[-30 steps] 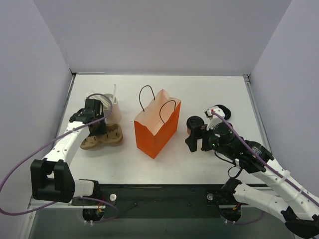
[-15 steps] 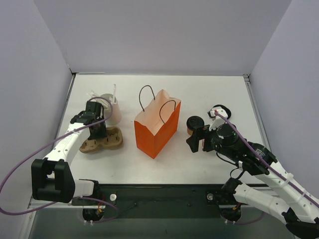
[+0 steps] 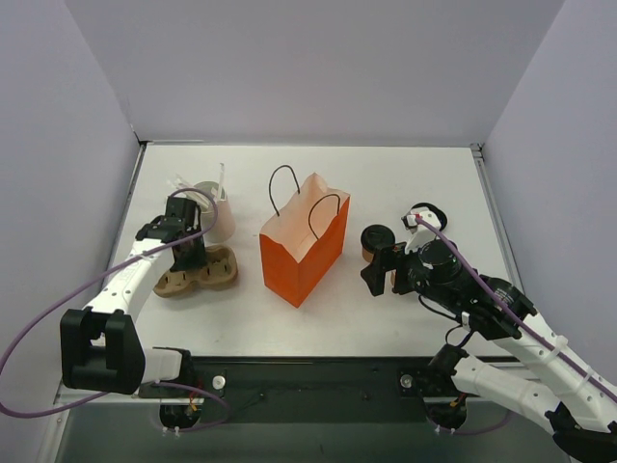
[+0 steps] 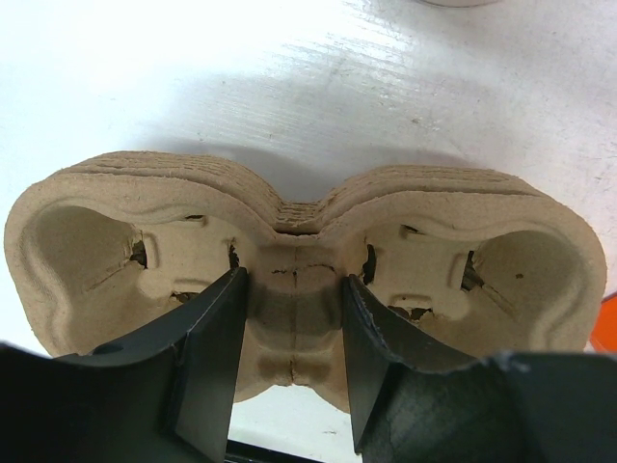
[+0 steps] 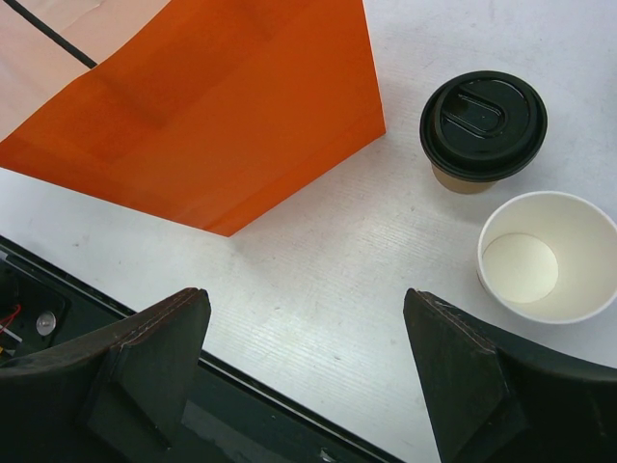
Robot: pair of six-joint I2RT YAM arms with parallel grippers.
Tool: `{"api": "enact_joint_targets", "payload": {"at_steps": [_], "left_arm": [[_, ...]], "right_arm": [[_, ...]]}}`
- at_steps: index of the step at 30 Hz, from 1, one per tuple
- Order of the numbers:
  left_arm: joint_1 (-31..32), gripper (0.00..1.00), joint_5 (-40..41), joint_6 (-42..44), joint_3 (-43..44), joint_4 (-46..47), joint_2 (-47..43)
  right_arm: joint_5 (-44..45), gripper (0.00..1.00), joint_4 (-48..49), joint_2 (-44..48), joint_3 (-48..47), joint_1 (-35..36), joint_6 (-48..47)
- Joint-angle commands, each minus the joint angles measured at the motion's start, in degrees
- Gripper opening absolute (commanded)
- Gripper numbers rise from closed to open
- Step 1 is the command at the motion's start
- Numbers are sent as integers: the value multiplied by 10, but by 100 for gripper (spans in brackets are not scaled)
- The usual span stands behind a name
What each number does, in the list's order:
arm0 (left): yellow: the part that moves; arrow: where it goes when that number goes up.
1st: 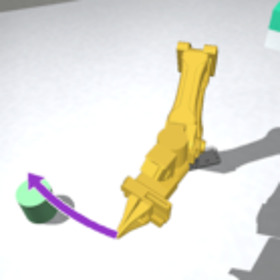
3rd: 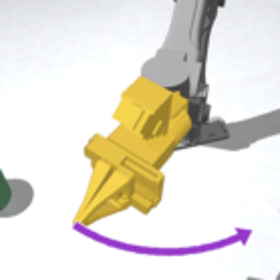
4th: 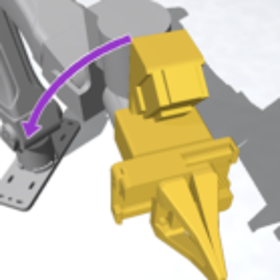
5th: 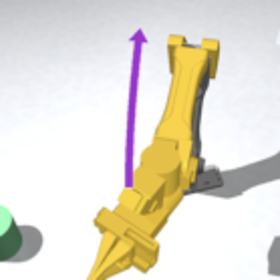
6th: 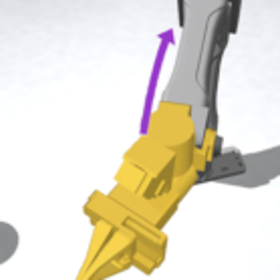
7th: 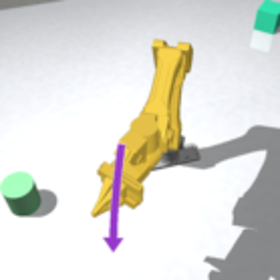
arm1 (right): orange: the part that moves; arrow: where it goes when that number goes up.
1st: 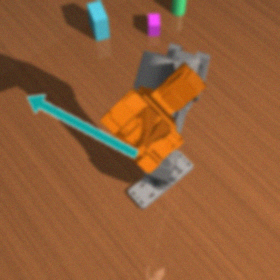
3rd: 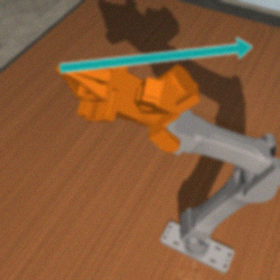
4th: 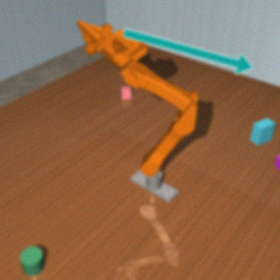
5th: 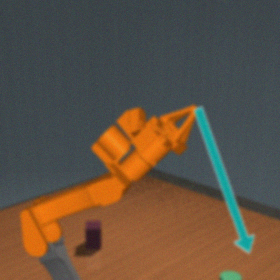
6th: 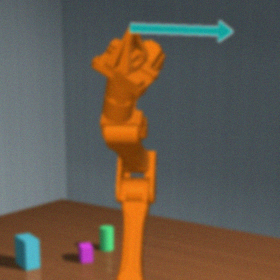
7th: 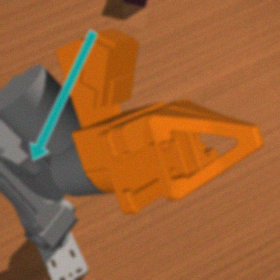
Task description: Pack the takeout coffee
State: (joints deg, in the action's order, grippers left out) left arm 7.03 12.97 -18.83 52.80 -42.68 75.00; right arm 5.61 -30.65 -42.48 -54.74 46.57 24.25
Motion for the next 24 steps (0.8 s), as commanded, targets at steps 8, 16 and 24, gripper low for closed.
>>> {"api": "enact_joint_targets", "payload": {"at_steps": [8, 16, 24], "left_arm": [[-3, 52, -2, -5, 4, 16, -21], [-3, 52, -11, -2, -8, 23, -21], [-4, 47, -17, 4, -12, 29, -22]], "right_arm": [[2, 85, 0, 0, 2, 3, 5], [2, 85, 0, -2, -3, 4, 4], [-1, 85, 0, -8, -6, 4, 4]]}}
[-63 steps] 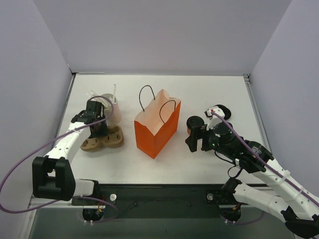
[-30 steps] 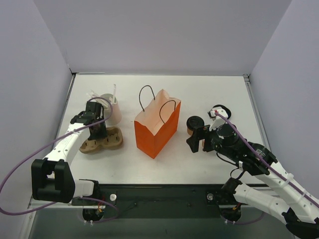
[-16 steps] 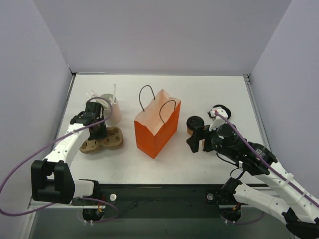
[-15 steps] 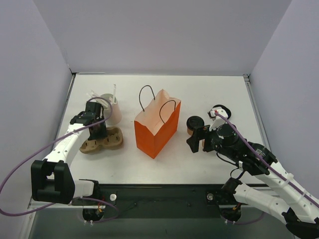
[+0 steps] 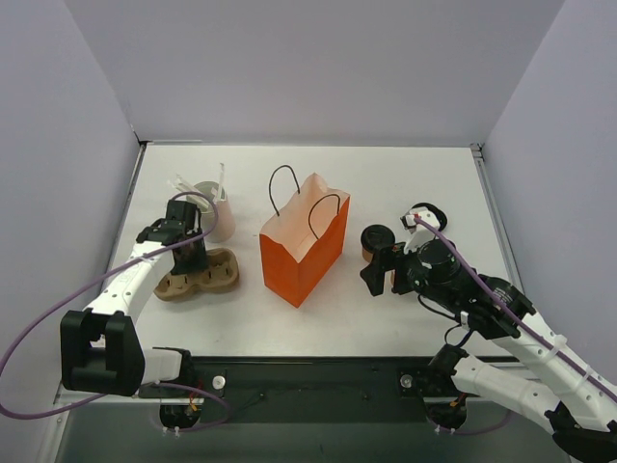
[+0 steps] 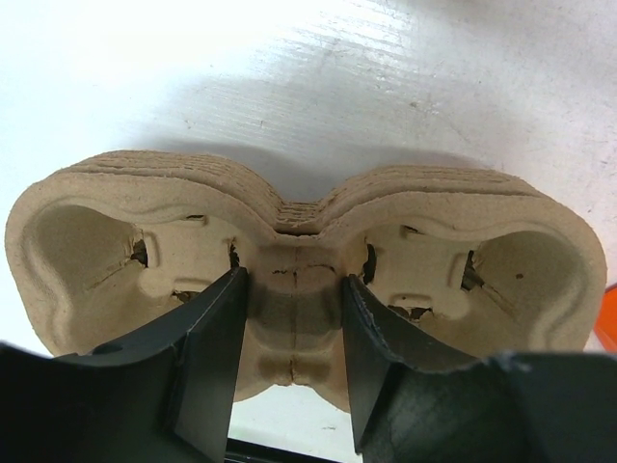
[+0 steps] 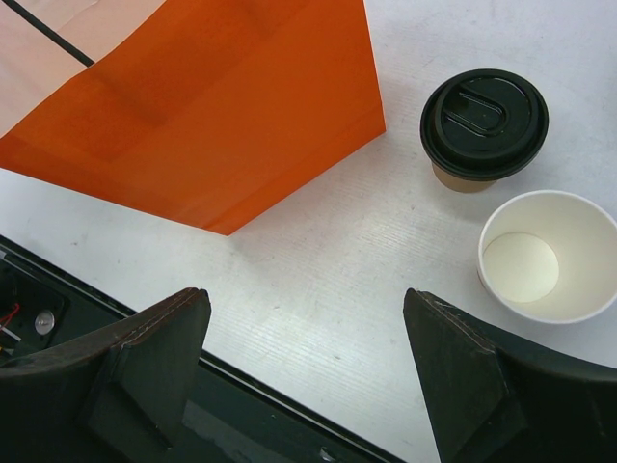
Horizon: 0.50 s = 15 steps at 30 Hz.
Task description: Pack the takeout coffee
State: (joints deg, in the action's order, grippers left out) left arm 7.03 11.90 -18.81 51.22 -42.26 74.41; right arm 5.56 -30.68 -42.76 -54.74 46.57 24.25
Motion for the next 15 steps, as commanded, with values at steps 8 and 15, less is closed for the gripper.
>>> {"api": "enact_joint_targets", "payload": {"at_steps": [8, 15], "left_arm": [[-3, 56, -2, 6, -2, 27, -21], [-3, 39, -6, 6, -4, 24, -34]], "right_arm": [[0, 85, 0, -14, -9, 4, 3], [-1, 85, 1, -16, -7, 5, 4]]}}
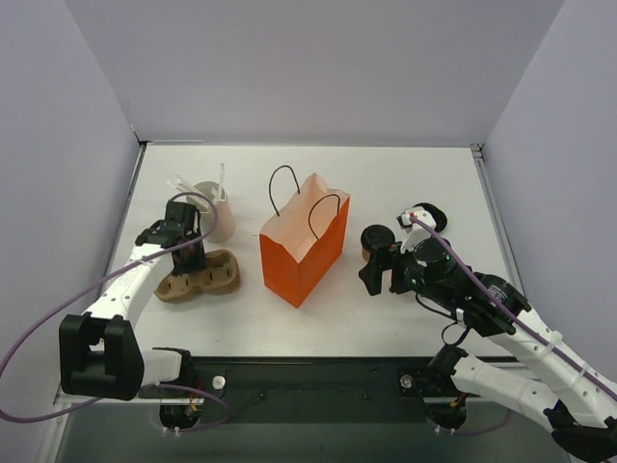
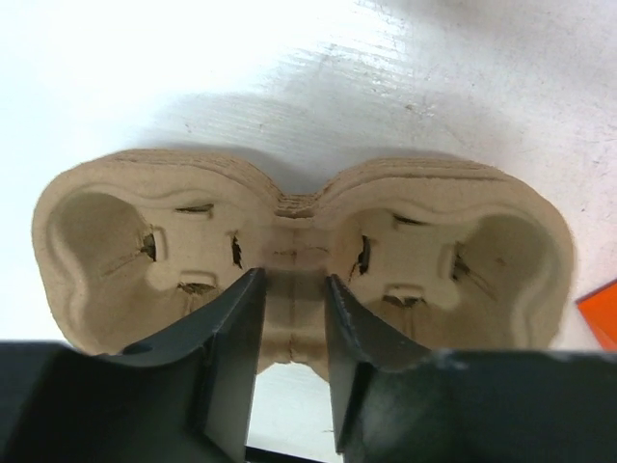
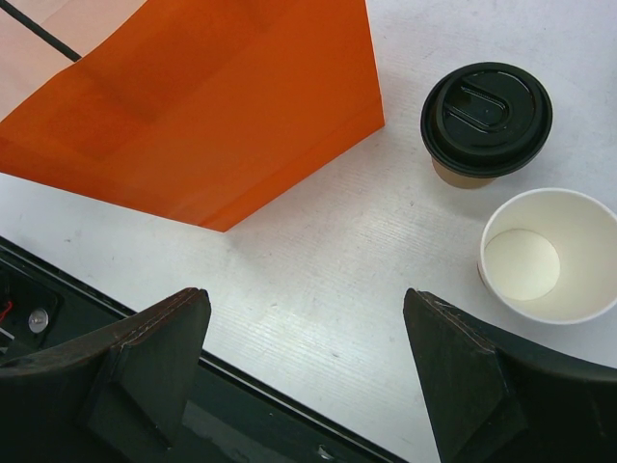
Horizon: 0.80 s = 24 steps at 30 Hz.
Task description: Pack the takeout coffee
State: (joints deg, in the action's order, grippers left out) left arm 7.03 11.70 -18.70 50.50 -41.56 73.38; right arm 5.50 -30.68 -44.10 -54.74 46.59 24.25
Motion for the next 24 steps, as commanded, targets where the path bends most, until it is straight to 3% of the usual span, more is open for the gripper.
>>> {"api": "enact_joint_targets", "payload": {"at_steps": [1, 4, 6, 8, 24], "left_arm": [[-3, 36, -3, 6, 5, 14, -28], [-3, 38, 0, 7, 5, 10, -39], [-4, 50, 7, 7, 4, 8, -40], [-3, 54, 12, 4, 0, 7, -40], [-3, 55, 6, -14, -13, 15, -3]], "right_arm": [[0, 85, 1, -3, -6, 4, 4], [2, 85, 0, -2, -5, 4, 5], [2, 85, 1, -3, -5, 5, 5], [1, 85, 2, -1, -4, 4, 7], [3, 85, 4, 9, 2, 6, 6]]}}
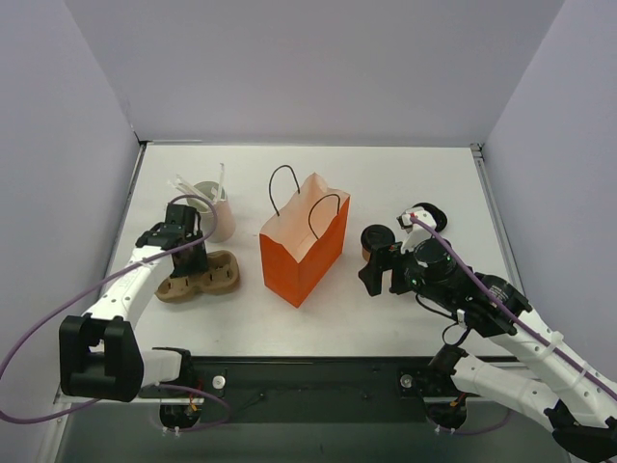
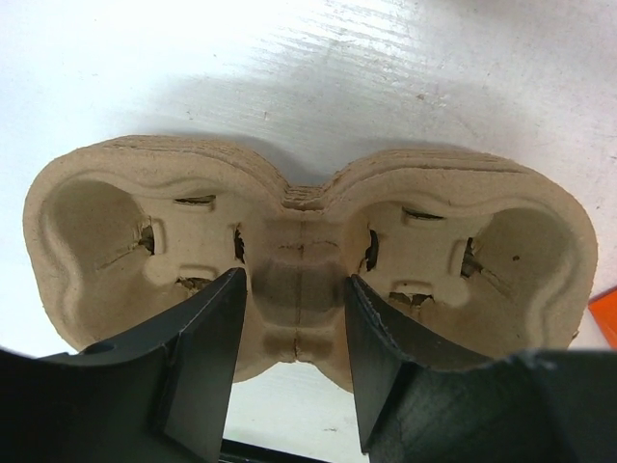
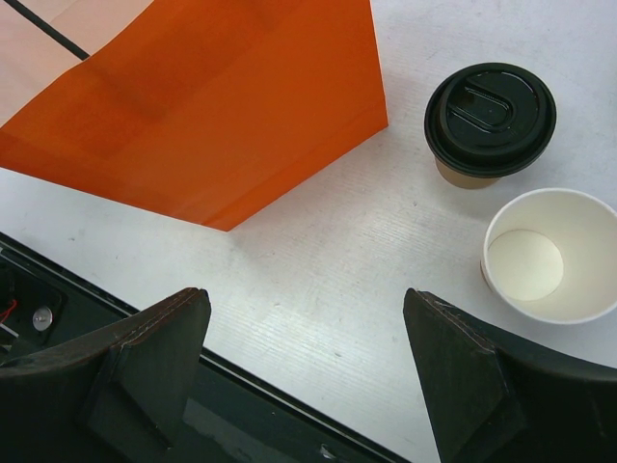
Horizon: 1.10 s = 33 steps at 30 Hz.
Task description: Pack the takeout coffee
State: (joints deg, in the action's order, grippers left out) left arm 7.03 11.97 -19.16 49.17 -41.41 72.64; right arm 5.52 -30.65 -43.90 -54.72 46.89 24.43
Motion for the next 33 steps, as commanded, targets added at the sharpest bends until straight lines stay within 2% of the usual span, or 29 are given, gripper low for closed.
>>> {"api": "enact_joint_targets", "payload": {"at_steps": [1, 7, 14, 21, 26, 33], "left_arm": [[-4, 53, 3, -10, 1, 13, 5], [-3, 41, 10, -6, 8, 9, -14], [-3, 39, 23, -6, 60, -33, -39], [-4, 39, 30, -4, 73, -53, -43], [-3, 34, 27, -6, 92, -75, -65], [-3, 30, 4, -9, 178, -140, -96]], "right_arm": [[4, 85, 4, 6, 2, 4, 4], [4, 85, 4, 7, 2, 3, 2], [4, 85, 4, 8, 4, 4, 3], [1, 85, 4, 4, 2, 3, 5], [3, 85, 4, 6, 1, 4, 2], [10, 85, 3, -15, -22, 4, -7]]}}
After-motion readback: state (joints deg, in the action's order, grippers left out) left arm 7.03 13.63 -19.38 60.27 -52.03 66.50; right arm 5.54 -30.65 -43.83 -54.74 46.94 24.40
